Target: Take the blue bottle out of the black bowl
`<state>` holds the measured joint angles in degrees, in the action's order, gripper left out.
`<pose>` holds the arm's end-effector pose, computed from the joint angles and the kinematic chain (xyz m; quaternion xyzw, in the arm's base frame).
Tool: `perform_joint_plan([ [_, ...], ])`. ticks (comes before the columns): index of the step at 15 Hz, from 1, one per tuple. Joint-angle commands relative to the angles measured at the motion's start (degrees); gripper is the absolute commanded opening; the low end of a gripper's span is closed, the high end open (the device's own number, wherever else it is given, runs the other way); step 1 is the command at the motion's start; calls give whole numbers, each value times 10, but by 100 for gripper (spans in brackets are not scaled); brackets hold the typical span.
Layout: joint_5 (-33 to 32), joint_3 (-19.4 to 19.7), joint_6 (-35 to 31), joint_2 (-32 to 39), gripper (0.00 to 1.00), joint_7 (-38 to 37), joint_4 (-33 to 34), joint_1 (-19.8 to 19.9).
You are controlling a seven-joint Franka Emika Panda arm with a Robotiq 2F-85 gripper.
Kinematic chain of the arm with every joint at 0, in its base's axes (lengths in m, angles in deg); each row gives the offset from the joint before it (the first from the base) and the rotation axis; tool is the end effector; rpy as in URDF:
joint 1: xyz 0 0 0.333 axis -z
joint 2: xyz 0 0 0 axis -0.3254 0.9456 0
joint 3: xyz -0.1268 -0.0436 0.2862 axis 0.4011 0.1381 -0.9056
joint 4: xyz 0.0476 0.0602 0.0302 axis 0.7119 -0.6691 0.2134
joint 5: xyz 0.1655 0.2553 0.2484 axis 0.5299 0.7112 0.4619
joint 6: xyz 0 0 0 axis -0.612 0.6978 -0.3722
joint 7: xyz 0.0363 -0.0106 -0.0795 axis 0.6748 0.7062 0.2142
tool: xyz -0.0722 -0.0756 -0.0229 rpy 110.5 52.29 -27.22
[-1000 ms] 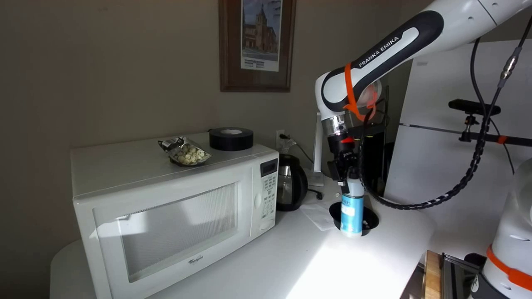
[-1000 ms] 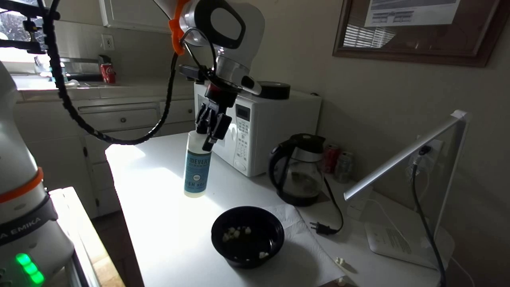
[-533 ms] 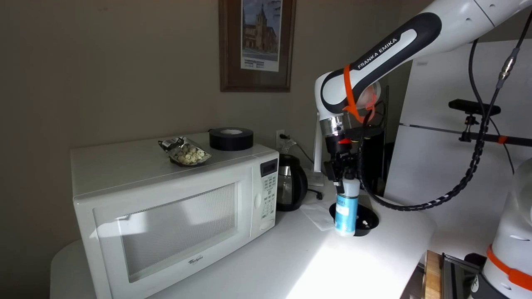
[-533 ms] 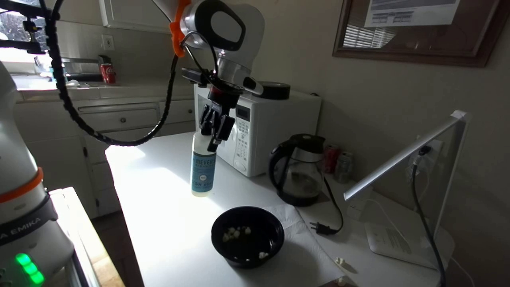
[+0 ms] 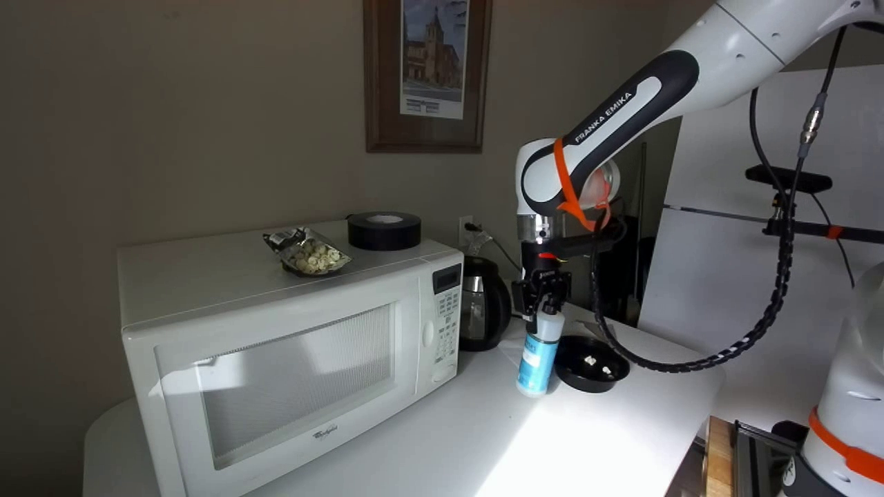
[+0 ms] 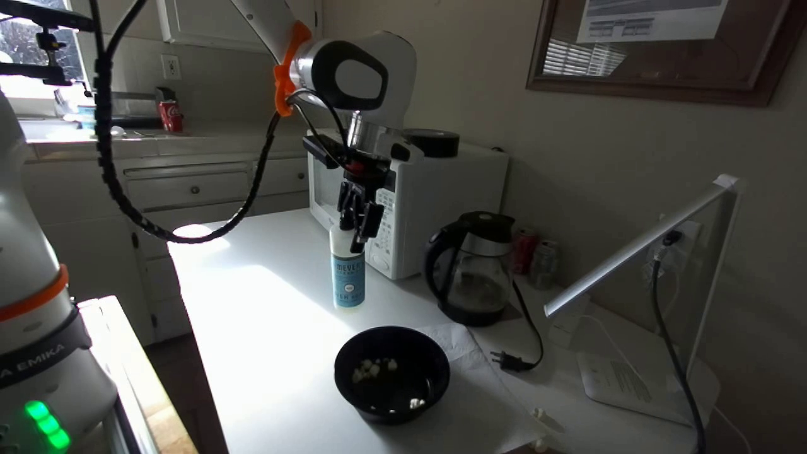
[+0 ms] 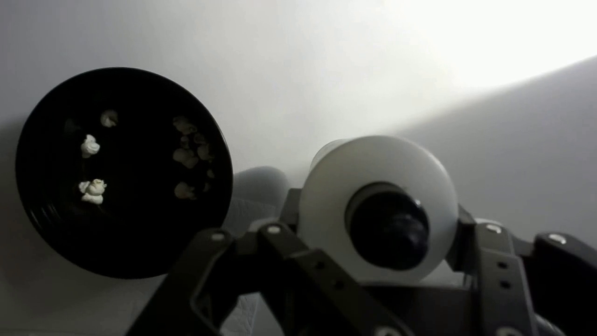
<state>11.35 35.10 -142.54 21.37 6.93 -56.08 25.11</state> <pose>0.4466 -0.0867 0.3128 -0.9840 0.1547 0.0882 0.0091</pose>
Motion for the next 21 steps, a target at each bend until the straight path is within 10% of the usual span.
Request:
perform_joint_plan([
  [1, -7, 0, -18, 45, 42, -40, 17, -1],
  [4, -3, 2, -6, 69, 42, -48, 31, -3],
  [5, -5, 2, -5, 72, 92, -52, 33, -3],
  [10, 2, 7, 28, 27, 100, -26, 17, 0],
  [19, -56, 14, 56, -261, 100, 107, -109, 11],
  [21, -38, 15, 71, -201, 100, 83, -61, 9],
])
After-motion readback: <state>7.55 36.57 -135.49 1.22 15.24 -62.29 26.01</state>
